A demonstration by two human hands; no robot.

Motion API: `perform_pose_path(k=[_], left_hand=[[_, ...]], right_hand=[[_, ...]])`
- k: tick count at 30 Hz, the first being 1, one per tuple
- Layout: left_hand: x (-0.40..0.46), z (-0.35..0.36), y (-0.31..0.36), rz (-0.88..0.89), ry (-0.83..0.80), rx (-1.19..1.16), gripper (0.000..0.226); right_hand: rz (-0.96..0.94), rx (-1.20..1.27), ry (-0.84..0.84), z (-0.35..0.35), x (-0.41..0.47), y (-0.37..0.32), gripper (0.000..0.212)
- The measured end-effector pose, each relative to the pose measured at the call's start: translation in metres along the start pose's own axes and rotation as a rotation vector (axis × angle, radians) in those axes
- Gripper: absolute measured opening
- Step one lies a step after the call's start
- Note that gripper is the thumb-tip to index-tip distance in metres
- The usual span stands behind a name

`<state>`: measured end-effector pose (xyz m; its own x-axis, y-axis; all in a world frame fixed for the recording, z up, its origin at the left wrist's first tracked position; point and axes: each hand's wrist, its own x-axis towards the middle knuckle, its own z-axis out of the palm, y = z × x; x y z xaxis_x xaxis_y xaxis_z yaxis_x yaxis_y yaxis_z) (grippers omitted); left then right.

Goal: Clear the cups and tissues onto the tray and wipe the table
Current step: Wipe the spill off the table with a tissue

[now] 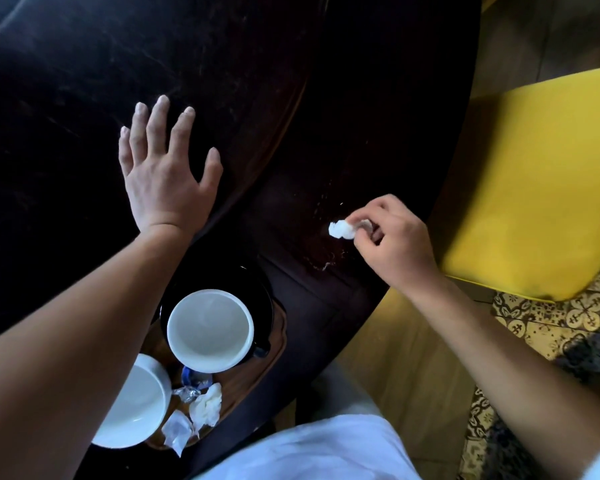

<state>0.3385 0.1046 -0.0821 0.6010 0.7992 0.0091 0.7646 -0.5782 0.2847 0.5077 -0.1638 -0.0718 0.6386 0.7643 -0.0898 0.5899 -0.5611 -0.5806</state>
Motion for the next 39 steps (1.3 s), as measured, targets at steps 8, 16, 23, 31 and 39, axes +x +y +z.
perform_pose_path(k=[8, 16, 23, 31, 39], left_hand=[[0.000, 0.000, 0.000, -0.004, -0.002, 0.001, 0.061], [0.000, 0.000, -0.001, -0.003, 0.003, 0.002, 0.062], [0.001, 0.001, -0.001, -0.002, 0.004, 0.006, 0.062], [0.000, 0.000, -0.002, 0.008, 0.006, 0.001, 0.061], [0.000, 0.001, -0.003, 0.001, 0.000, 0.001, 0.061]], right_hand=[[-0.036, -0.123, 0.061, 0.015, -0.015, 0.004, 0.006], [0.057, -0.189, -0.040, -0.002, -0.024, 0.017, 0.023], [-0.109, -0.016, -0.104, 0.010, -0.040, -0.022, 0.015], [-0.187, -0.080, -0.161, 0.041, -0.055, -0.018, 0.024], [0.057, -0.155, 0.135, 0.005, 0.031, 0.017, 0.020]])
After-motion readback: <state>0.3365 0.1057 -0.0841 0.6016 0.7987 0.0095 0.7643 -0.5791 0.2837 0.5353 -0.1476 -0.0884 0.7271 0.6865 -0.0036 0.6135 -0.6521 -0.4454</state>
